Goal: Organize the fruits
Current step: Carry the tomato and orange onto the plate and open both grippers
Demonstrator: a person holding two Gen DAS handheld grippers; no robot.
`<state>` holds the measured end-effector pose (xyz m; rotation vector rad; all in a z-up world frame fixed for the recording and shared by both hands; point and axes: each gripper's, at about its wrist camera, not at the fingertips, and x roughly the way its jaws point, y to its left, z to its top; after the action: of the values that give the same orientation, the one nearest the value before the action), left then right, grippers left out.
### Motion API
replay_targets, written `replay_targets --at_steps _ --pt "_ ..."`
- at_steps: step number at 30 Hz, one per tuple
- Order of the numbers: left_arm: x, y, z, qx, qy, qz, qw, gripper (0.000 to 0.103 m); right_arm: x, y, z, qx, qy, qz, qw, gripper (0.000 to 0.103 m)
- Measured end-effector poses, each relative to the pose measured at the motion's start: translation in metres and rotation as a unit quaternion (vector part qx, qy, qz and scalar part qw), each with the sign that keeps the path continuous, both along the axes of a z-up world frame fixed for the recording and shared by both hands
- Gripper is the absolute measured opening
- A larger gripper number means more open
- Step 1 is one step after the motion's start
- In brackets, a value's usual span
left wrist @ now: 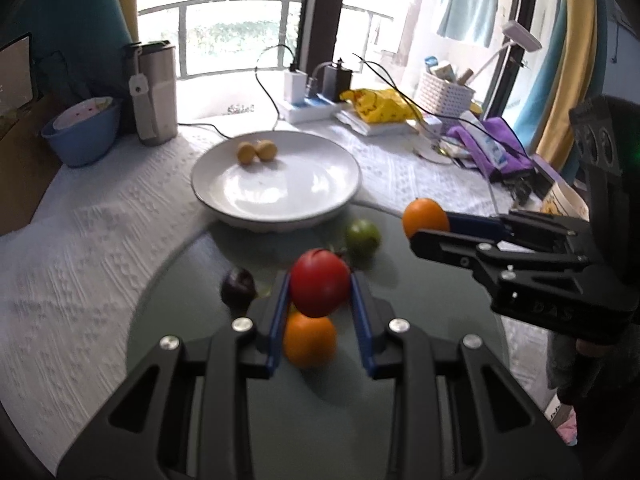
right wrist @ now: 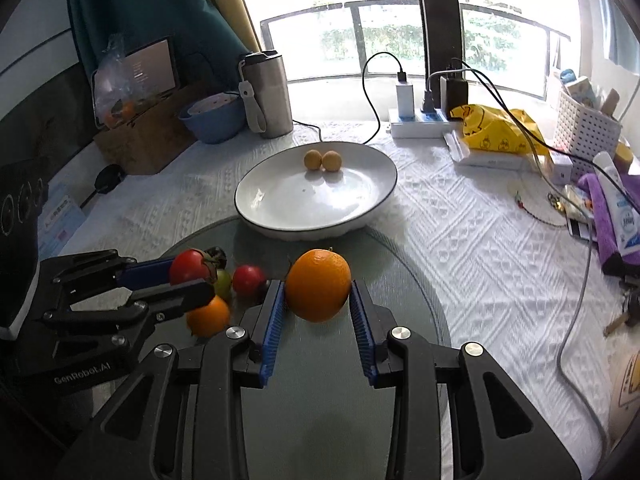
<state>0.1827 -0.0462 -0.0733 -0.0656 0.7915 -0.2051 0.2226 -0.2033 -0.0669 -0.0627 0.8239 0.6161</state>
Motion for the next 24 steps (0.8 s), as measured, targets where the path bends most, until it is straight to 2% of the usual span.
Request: replay_targets --at_steps 16,24 --pt "0.068 0.042 0.000 0.001 -0.011 0.021 0.9997 0.031 0.060 0.030 -0.001 -0.016 0.001 0.003 1.000 0.035" --pt "0.106 0.051 -0.010 0.007 0.000 0.026 0.9996 0.031 0.093 0.044 -0.011 -0.025 0.009 0.001 1.000 0.035"
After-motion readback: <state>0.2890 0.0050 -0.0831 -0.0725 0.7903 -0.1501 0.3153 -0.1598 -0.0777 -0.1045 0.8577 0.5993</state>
